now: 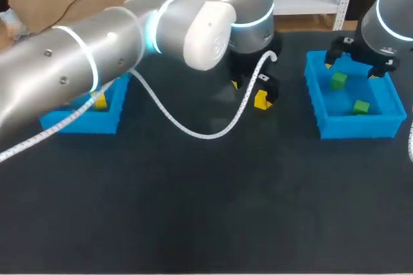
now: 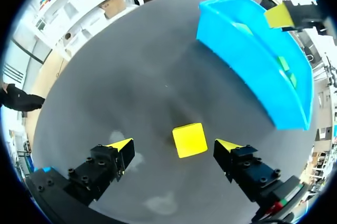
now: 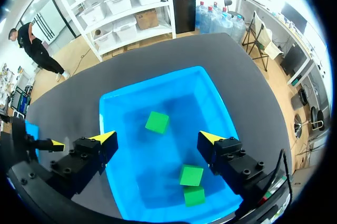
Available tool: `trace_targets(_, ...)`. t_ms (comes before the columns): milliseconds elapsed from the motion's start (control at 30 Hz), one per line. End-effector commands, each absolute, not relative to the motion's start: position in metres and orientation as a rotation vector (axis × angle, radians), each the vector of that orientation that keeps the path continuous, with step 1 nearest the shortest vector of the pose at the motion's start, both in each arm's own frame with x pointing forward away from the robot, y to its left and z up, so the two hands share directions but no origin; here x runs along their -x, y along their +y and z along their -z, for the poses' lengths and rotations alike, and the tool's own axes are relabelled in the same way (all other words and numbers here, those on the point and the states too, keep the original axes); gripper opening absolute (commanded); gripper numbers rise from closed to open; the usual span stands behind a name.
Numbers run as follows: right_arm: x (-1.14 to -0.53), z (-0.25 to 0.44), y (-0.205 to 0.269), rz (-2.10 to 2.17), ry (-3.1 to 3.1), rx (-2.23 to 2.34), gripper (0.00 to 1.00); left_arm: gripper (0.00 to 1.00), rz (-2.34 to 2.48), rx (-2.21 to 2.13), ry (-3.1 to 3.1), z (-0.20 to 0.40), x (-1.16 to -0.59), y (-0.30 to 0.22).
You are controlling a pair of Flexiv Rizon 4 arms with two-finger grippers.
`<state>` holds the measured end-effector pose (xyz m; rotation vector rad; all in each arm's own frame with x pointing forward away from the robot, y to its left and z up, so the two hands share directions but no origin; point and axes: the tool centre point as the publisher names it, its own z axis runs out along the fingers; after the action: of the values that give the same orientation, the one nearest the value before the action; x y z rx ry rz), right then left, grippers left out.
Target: Put the green cubes in the right bin and the yellow cubes in the left bin.
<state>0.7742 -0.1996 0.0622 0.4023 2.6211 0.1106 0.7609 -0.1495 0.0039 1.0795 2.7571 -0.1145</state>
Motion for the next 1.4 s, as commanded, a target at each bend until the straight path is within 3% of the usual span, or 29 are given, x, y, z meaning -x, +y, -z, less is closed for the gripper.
trace_targets(33, -0.774, -0.061, -0.199, -0.109, 2.617, -0.404, 1.0, 1.0, 0.067, -1.109, 2.859, 0.005, -0.768, -0.161)
trace_targets(100, -0.774, -0.061, -0.199, -0.109, 2.617, -0.404, 1.0, 1.0, 0.066, -1.106, 2.868, 0.008, -0.767, -0.164)
trace_targets(167, -0.774, -0.061, -0.199, -0.109, 2.617, -0.404, 1.0, 0.8, 0.067, -1.112, 2.869, 0.009, -0.766, -0.168)
trace_targets(200, -0.774, -0.061, -0.199, -0.109, 2.617, -0.404, 1.0, 0.5, 0.067, -1.112, 2.869, 0.01, -0.766, -0.17)
trace_targets(267, -0.774, -0.061, -0.199, -0.109, 2.617, -0.404, 1.0, 0.25, 0.085, -1.121, 2.853, 0.008, -0.765, -0.174)
trace_targets(300, -0.774, -0.061, -0.199, -0.109, 2.617, -0.404, 1.0, 0.0, 0.085, -1.125, 2.847, 0.008, -0.764, -0.175)
trace_targets(633, -0.774, -0.061, -0.199, -0.109, 2.617, -0.404, 1.0, 0.0, -0.044, -1.315, 2.841, 0.005, -0.756, -0.161)
trace_targets(933, -0.774, -0.061, -0.199, -0.109, 2.617, -0.404, 1.0, 0.0, -0.008, -1.275, 2.771, -0.034, -0.768, -0.111)
trace_targets(1167, -0.774, -0.061, -0.199, -0.109, 2.617, -0.404, 1.0, 0.0, -0.065, -1.028, 2.705, -0.092, -0.79, -0.037)
trace_targets(1400, -0.774, -0.061, -0.199, -0.109, 2.617, -0.404, 1.0, 0.0, -0.135, -0.741, 2.75, -0.113, -0.799, 0.064)
